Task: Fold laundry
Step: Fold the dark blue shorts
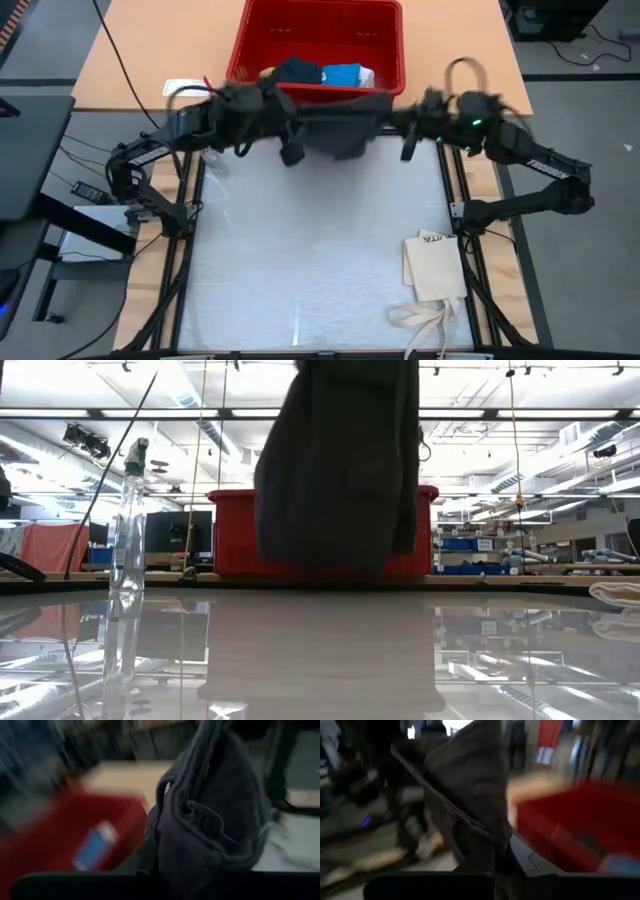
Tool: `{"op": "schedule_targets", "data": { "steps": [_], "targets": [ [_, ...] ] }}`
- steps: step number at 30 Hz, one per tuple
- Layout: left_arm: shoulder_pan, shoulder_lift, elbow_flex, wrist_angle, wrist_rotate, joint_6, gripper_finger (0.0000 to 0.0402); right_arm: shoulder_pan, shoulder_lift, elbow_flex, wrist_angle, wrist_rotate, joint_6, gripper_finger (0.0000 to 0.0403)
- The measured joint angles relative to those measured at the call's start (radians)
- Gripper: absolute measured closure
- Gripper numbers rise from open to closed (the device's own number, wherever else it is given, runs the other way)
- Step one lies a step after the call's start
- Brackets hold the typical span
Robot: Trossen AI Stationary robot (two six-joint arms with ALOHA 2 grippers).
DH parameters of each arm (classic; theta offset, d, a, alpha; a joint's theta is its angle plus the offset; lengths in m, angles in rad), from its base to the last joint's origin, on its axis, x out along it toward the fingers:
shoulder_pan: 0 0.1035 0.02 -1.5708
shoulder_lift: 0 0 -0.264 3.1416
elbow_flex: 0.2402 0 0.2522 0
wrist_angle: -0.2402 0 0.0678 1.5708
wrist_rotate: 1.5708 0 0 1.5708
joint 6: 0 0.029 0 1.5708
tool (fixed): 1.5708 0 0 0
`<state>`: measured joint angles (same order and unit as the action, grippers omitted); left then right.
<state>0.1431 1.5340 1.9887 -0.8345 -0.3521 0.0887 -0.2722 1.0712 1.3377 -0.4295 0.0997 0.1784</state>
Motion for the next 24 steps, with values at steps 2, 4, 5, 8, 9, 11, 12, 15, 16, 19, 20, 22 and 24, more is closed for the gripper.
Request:
{"op": "schedule_targets", "data": {
  "steps": [2,4,5,8,9,11,12,15,16,19,20,22,24],
  "targets": [
    [-0.034,0.002,-0.03,-0.134,0.027,-0.16,0.0314,0.058,0.022,-0.034,-0.08,-0.017,0.097,0.0384],
    [-0.086,0.003,-0.103,-0.225,0.062,-0.293,0.0305,0.141,0.043,-0.102,-0.099,-0.017,0.196,0.0384],
    [-0.119,0.004,-0.147,-0.248,0.074,-0.343,0.0301,0.185,0.053,-0.144,-0.086,-0.019,0.247,0.0384],
    [-0.249,0.008,-0.295,-0.269,0.096,-0.473,0.0289,0.321,0.082,-0.27,0.025,-0.023,0.397,0.0384],
    [-0.294,0.006,-0.341,-0.266,0.1,-0.517,0.0285,0.367,0.092,-0.31,0.08,-0.025,0.443,0.0384],
    [-0.376,0.002,-0.423,-0.263,0.103,-0.614,0.0278,0.452,0.119,-0.381,0.172,-0.031,0.529,0.0384],
    [-0.414,0.002,-0.461,-0.262,0.103,-0.657,0.0274,0.49,0.138,-0.413,0.212,-0.045,0.563,0.0384],
    [-0.496,0.003,-0.553,-0.236,0.124,-0.749,0.0262,0.592,0.207,-0.488,0.32,-0.071,0.661,0.0384],
    [-0.516,0.003,-0.576,-0.216,0.14,-0.772,0.0258,0.621,0.235,-0.505,0.357,-0.082,0.693,0.0384],
    [-0.566,0.004,-0.622,-0.16,0.169,-0.791,0.0253,0.71,0.335,-0.527,0.414,-0.105,0.773,0.0363],
    [-0.578,0.003,-0.632,-0.157,0.169,-0.782,0.0253,0.738,0.37,-0.529,0.412,-0.124,0.788,0.0353],
    [-0.597,0.002,-0.64,-0.132,0.172,-0.75,0.0252,0.783,0.438,-0.523,0.412,-0.151,0.811,0.0336],
    [-0.609,0.003,-0.64,-0.128,0.169,-0.714,0.0252,0.814,0.491,-0.507,0.438,-0.177,0.846,0.0322]
  ]
}}
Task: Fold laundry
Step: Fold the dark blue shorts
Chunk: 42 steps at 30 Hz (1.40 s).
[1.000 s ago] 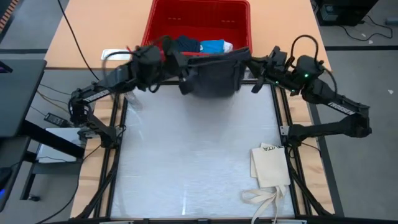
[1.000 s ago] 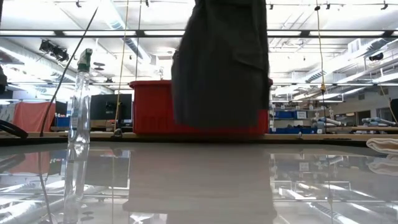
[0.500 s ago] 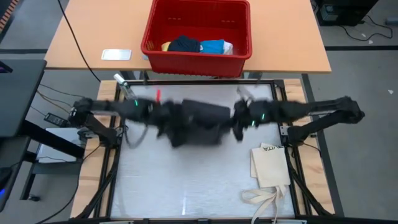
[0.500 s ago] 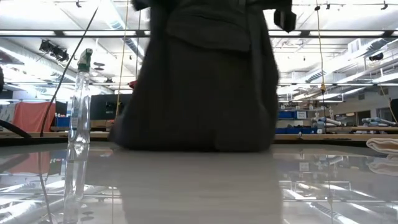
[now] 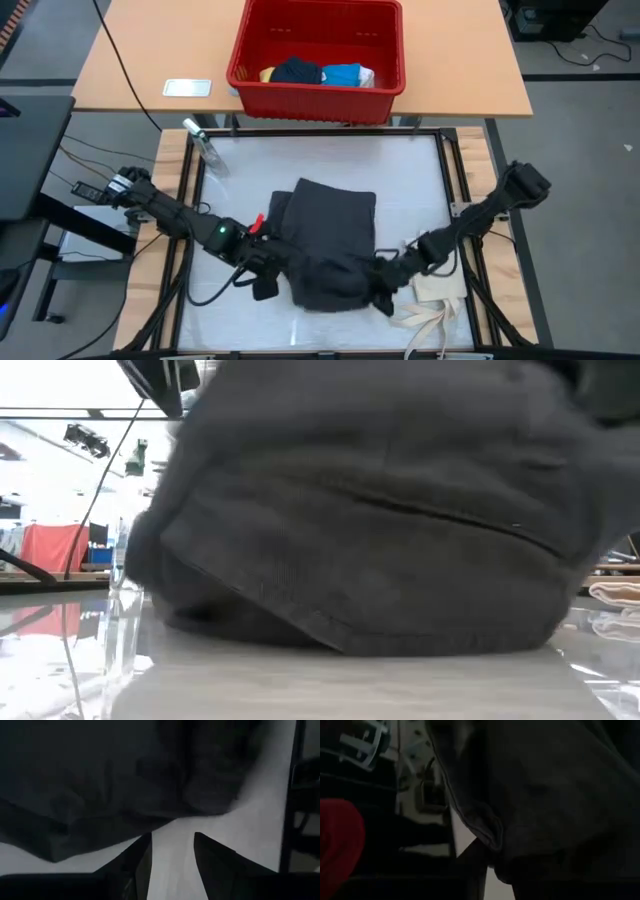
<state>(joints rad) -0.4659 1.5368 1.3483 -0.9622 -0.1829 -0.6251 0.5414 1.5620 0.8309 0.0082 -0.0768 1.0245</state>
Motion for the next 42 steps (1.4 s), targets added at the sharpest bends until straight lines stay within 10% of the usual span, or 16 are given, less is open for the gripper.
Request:
{"op": "schedule_targets", "data": {
  "steps": [21,28,42],
  "targets": [
    [-0.106,0.0,-0.001,-0.053,-0.128,-0.065,0.0252,0.156,0.033,0.071,0.044,0.023,0.205,0.0223],
    [-0.032,0.0,-0.001,-0.076,-0.133,-0.063,0.0253,-0.058,0.033,0.071,-0.108,0.165,0.1,0.0236],
    [0.239,0.001,-0.184,0.266,0.021,-0.013,0.0253,-0.586,0.101,0.07,-0.192,-0.02,-0.304,0.0238]
  ]
}}
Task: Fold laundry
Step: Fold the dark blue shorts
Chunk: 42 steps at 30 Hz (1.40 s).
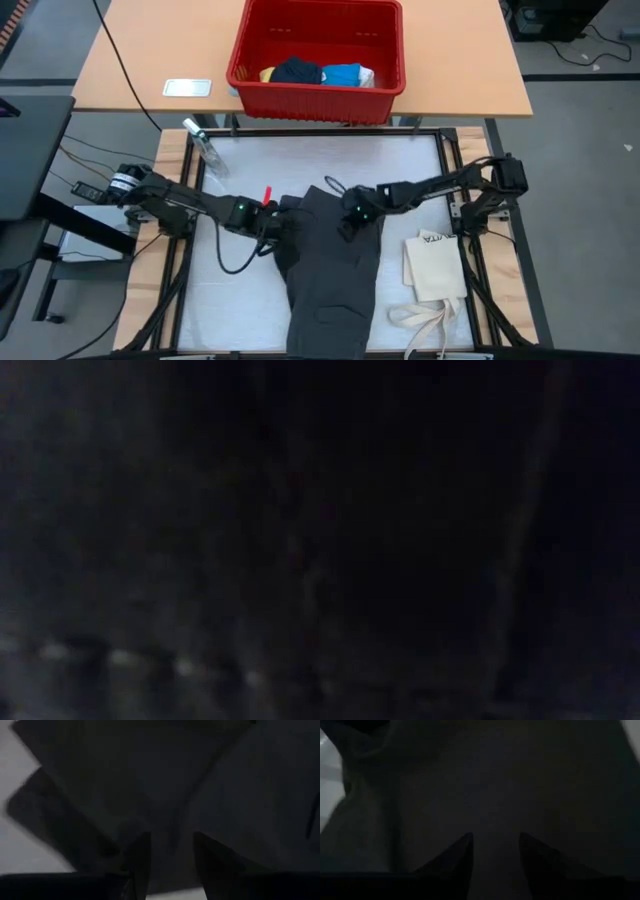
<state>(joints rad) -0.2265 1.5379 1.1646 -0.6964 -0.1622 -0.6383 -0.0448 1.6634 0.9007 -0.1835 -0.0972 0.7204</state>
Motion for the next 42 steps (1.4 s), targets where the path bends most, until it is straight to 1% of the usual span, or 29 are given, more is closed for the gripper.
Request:
{"op": "schedule_targets", "data": {
  "steps": [5,7,10,12,14,18,21,24,27,29,33,36,39,42],
  "targets": [
    [0.05,0.0,-0.07,0.051,0.0,-0.078,0.0253,-0.039,-0.029,0.001,-0.039,-0.053,-0.099,0.0238],
    [0.062,0.0,-0.096,0.05,-0.003,-0.091,0.0253,-0.041,-0.029,0.001,-0.066,-0.106,-0.136,0.0238],
    [0.062,0.0,-0.126,0.041,0.002,-0.104,0.0253,-0.022,-0.03,0.001,-0.066,-0.192,-0.171,0.0238],
    [0.056,0.0,-0.131,0.031,0.002,-0.1,0.0253,0.002,-0.03,0.001,-0.065,-0.214,-0.169,0.0238],
    [0.054,0.0,-0.131,0.032,0.002,-0.079,0.0253,0.025,-0.03,0.001,-0.066,-0.213,-0.158,0.0238],
    [0.052,0.0,-0.132,0.078,0.0,-0.158,0.0253,0.048,-0.03,0.001,-0.065,-0.154,-0.155,0.0238],
    [0.057,0.0,-0.132,0.128,0.002,-0.193,0.0253,0.043,-0.03,0.001,-0.065,-0.131,-0.138,0.0238],
    [0.094,0.0,-0.132,0.1,0.065,-0.191,0.0253,0.026,-0.03,0.001,-0.067,-0.126,-0.15,0.0238],
    [0.141,0.0,-0.132,0.032,0.112,-0.163,0.0253,-0.014,-0.03,0.001,-0.071,-0.098,-0.185,0.0238],
    [0.166,0.0,-0.132,0.016,0.133,-0.133,0.0253,-0.055,-0.03,0.001,-0.089,-0.07,-0.212,0.0239],
    [0.222,0.0,-0.132,0.01,0.15,-0.046,0.0253,-0.169,-0.03,0.0,-0.137,0.011,-0.252,0.0249],
    [0.297,0.0,-0.132,-0.008,0.174,0.035,0.0253,-0.262,-0.03,0.0,-0.138,0.059,-0.278,0.0262],
    [0.381,0.0,-0.132,-0.005,0.254,0.095,0.0253,-0.344,-0.03,0.0,-0.143,0.037,-0.286,0.0275],
    [0.431,0.0,-0.132,0.031,0.38,0.11,0.0253,-0.372,-0.045,0.0,-0.18,-0.062,-0.278,0.0285]
  ]
}}
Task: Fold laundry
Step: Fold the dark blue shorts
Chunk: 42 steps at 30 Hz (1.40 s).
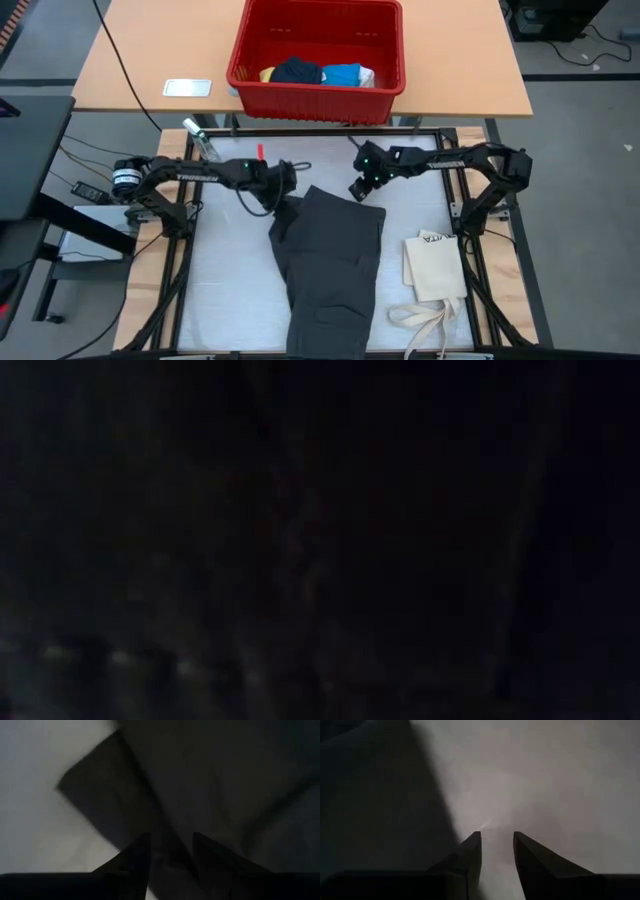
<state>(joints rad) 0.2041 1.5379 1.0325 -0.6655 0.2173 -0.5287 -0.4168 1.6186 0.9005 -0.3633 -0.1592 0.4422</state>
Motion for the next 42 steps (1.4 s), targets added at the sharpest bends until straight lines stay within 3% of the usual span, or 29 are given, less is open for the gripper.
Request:
{"op": "schedule_targets", "data": {
  "steps": [5,12,18,22,25,30,32,35,38,42],
  "targets": [
    [-0.055,0.0,0.0,0.005,0.04,0.009,0.0253,0.09,-0.016,0.0,-0.065,-0.045,0.009,0.0289],
    [-0.145,-0.001,-0.016,0.026,-0.014,-0.018,0.0253,0.29,-0.017,0.0,-0.082,-0.071,0.139,0.0289],
    [-0.195,-0.001,-0.177,0.173,-0.011,-0.14,0.0253,0.406,-0.017,-0.014,-0.07,0.029,0.225,0.0293],
    [-0.194,0.0,-0.256,0.339,0.02,-0.183,0.0254,0.373,-0.017,-0.054,-0.062,0.094,0.239,0.0311],
    [-0.183,0.0,-0.261,0.379,-0.029,-0.119,0.0266,0.304,-0.017,-0.094,-0.057,0.133,0.233,0.033],
    [-0.047,0.0,-0.237,0.37,-0.117,-0.007,0.03,0.144,-0.024,-0.135,-0.045,0.174,0.187,0.0361],
    [0.025,0.0,-0.206,0.351,-0.082,0.007,0.031,0.096,-0.024,-0.134,-0.047,0.168,0.169,0.0369],
    [0.098,0.0,-0.161,0.32,0.057,0.028,0.0321,0.063,-0.031,-0.121,-0.06,0.111,0.159,0.0371],
    [0.107,0.0,-0.134,0.318,0.145,0.055,0.0323,0.075,-0.063,-0.106,-0.069,0.081,0.162,0.0365],
    [0.07,0.0,-0.133,0.289,0.166,0.058,0.0316,0.115,-0.128,-0.102,-0.08,0.041,0.22,0.0345]
  ]
}}
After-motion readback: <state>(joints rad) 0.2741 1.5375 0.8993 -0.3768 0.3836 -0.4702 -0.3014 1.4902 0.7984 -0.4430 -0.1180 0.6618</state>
